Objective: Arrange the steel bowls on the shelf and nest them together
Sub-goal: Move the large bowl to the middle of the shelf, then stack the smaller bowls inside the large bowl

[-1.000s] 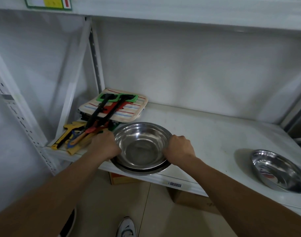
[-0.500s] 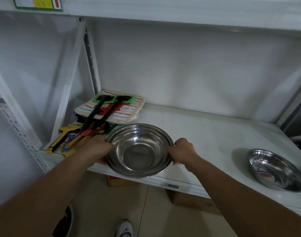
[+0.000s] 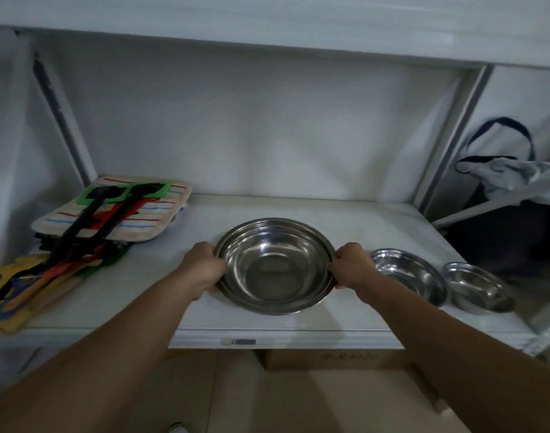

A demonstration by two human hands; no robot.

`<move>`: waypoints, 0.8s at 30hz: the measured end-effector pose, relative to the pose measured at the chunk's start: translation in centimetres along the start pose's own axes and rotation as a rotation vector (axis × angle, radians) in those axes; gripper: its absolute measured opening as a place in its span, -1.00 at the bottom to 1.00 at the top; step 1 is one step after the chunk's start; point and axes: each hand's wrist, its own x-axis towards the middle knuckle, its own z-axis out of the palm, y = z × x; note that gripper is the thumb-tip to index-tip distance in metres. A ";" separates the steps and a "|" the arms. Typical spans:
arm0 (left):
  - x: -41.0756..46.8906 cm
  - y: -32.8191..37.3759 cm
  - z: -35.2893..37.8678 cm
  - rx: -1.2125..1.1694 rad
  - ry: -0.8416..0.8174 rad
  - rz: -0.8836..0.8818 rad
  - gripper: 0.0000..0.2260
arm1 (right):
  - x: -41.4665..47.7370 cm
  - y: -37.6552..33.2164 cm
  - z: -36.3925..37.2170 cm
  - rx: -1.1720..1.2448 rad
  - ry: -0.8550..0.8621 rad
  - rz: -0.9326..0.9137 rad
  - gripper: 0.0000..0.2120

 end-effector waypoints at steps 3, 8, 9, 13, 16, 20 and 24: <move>2.0 0.4 3.2 -0.010 -0.032 0.033 -0.73 | 0.8 2.2 -1.9 -0.028 0.035 0.034 -0.86; 2.8 0.5 4.8 0.030 -0.032 0.026 -0.71 | 1.2 4.0 -2.0 -0.068 0.030 0.012 -0.85; 2.9 0.4 4.9 0.044 -0.021 0.029 -0.72 | 1.4 4.2 -1.9 -0.080 0.027 0.005 -0.84; 3.1 0.2 5.0 0.078 -0.027 0.025 -0.71 | 1.7 4.7 -1.8 -0.073 0.020 -0.013 -0.82; 2.1 1.1 5.0 0.109 -0.028 0.000 -0.65 | 1.2 4.7 -2.0 -0.037 -0.004 -0.011 -0.83; -1.5 4.0 5.9 0.453 0.122 0.072 -0.48 | -0.2 5.0 -3.7 -0.032 0.014 -0.038 -0.75; -6.6 7.1 9.1 0.538 0.296 0.482 -0.54 | -1.5 6.8 -7.5 -0.067 0.134 -0.080 -0.73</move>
